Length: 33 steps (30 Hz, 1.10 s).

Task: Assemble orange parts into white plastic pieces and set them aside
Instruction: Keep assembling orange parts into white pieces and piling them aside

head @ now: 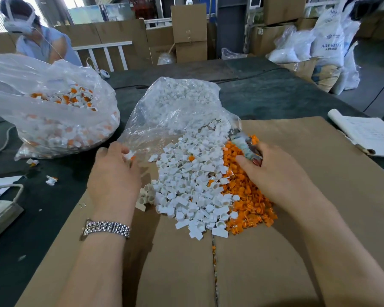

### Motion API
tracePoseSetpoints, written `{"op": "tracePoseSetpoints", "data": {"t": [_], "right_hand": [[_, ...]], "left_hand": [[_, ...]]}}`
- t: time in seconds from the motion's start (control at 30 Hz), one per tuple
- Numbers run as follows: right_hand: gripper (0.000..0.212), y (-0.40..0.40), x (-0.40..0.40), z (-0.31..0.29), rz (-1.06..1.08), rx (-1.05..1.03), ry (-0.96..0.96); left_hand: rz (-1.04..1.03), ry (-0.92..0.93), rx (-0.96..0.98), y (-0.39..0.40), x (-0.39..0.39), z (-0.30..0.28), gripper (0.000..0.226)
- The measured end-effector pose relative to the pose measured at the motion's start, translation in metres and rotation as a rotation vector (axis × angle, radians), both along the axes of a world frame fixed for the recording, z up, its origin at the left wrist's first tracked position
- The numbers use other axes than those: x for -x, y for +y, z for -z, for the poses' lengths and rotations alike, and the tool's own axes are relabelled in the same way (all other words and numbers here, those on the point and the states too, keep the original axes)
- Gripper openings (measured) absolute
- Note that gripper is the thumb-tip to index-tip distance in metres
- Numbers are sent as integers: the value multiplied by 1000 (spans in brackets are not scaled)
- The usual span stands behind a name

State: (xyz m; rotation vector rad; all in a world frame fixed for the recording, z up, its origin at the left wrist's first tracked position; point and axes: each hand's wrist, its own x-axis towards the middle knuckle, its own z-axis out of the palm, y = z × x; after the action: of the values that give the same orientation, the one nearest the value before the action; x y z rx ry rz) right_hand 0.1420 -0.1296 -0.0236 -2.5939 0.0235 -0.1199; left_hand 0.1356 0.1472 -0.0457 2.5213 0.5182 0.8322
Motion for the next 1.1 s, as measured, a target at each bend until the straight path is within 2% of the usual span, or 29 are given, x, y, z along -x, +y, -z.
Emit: {"op": "tracePoseSetpoints", "data": {"t": [0.07, 0.17, 0.3, 0.4, 0.43, 0.53, 0.63, 0.7, 0.77, 0.9, 1.1], "right_hand": [[50, 2, -3, 8, 60, 125, -14], [58, 5, -6, 17, 104, 249, -40], [62, 9, -8, 23, 90, 296, -15], [67, 11, -8, 25, 68, 333, 6], [67, 10, -8, 26, 61, 324, 7], [66, 7, -10, 25, 34, 252, 33], [56, 4, -10, 21, -1, 151, -28], [37, 3, -9, 17, -53, 112, -128], [22, 5, -6, 15, -115, 172, -149], [22, 14, -3, 19, -159, 318, -97], [11, 14, -2, 18, -137, 316, -127]], "left_hand": [[141, 26, 73, -6, -2, 3, 21], [316, 182, 161, -19, -3, 8, 19], [300, 278, 122, -22, -3, 10, 11], [276, 240, 151, -24, -3, 9, 15], [286, 202, 170, -25, -2, 7, 9], [301, 81, 174, -28, 0, 5, 17], [358, -10, 407, -32, 2, 3, 11], [414, -12, 564, -35, 2, 1, 18], [464, 15, 643, -38, 2, 1, 24], [518, -2, 731, -43, 3, 1, 22], [626, 50, 980, -50, 5, -2, 19]]}}
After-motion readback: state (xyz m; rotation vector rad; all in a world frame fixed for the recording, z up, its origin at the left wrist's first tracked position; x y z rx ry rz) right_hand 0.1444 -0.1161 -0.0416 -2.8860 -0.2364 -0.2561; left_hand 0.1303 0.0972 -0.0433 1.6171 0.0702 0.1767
